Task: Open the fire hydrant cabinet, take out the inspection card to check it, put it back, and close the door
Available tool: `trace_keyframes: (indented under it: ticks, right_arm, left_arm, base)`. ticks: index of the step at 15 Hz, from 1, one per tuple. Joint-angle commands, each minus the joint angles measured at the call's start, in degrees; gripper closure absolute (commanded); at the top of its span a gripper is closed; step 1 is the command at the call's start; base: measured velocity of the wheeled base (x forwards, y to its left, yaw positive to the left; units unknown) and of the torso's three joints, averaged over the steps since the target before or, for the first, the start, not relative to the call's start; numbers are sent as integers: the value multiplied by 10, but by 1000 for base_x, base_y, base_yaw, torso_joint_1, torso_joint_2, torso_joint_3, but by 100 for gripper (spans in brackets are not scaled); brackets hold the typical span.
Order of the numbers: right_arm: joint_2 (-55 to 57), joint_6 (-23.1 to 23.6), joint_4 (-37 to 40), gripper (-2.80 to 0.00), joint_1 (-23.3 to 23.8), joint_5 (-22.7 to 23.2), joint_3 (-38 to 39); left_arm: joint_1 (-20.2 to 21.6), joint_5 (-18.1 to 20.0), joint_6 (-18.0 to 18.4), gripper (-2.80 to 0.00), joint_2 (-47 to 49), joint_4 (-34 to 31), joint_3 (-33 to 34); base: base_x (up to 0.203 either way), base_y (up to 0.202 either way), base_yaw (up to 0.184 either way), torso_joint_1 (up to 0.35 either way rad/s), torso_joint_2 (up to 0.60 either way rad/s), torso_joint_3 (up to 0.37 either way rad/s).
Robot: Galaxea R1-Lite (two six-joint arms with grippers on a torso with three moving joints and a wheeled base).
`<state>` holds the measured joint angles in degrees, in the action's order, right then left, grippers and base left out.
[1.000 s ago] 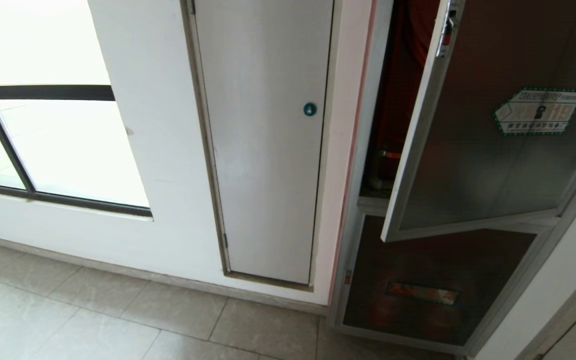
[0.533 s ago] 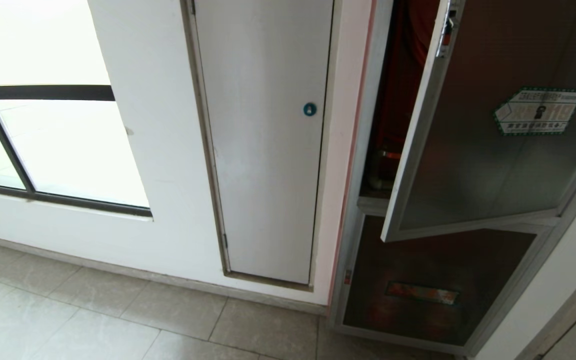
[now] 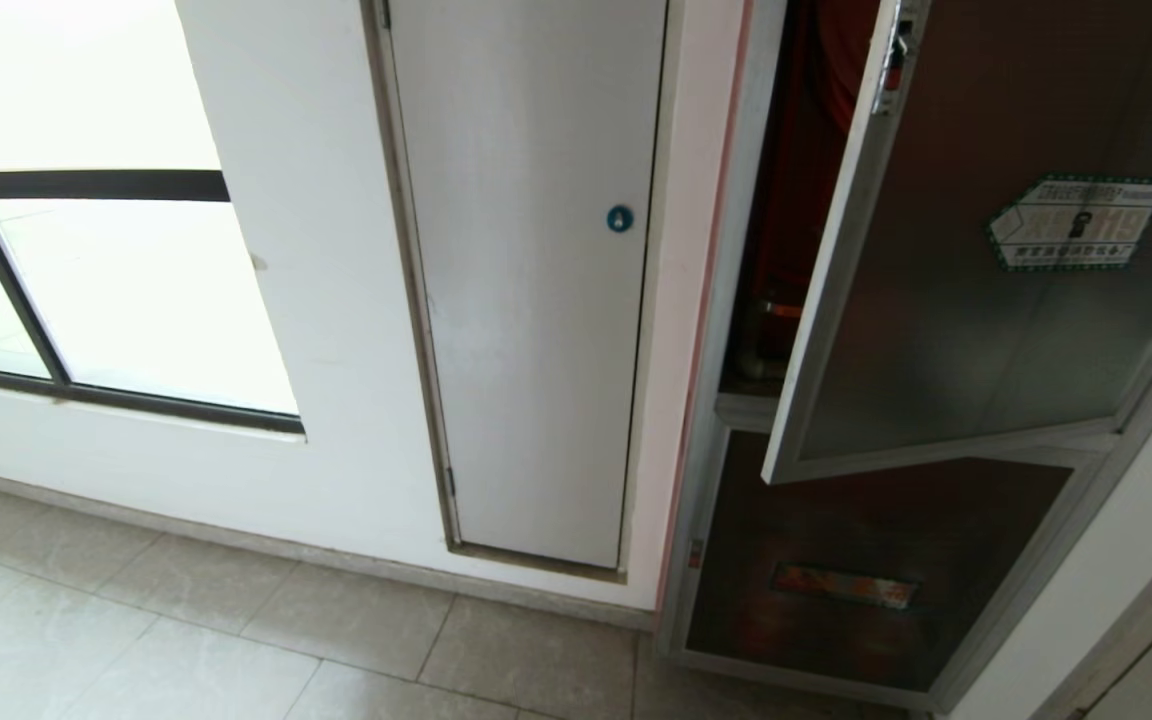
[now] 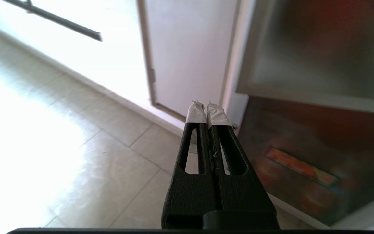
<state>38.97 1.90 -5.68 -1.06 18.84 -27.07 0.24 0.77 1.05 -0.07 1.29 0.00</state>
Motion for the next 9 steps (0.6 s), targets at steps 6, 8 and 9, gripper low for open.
trace_keyframes:
  ticks: [6, 8, 9]
  right_arm:
    - [362, -12, -130, 0, -94, 18, -197]
    - [411, -45, -154, 0, -133, -24, -253]
    - [437, -62, -171, 0, -153, -63, -274]
  left_arm:
    - [0, 0, 0, 0, 1, 0, 4]
    - [0, 0, 0, 0, 1, 0, 4]
    - [0, 0, 0, 0, 1, 0, 4]
  base:
    - [0, 0, 0, 0, 0, 0]
    - [0, 0, 0, 0, 0, 0]
    - [0, 0, 0, 0, 0, 0]
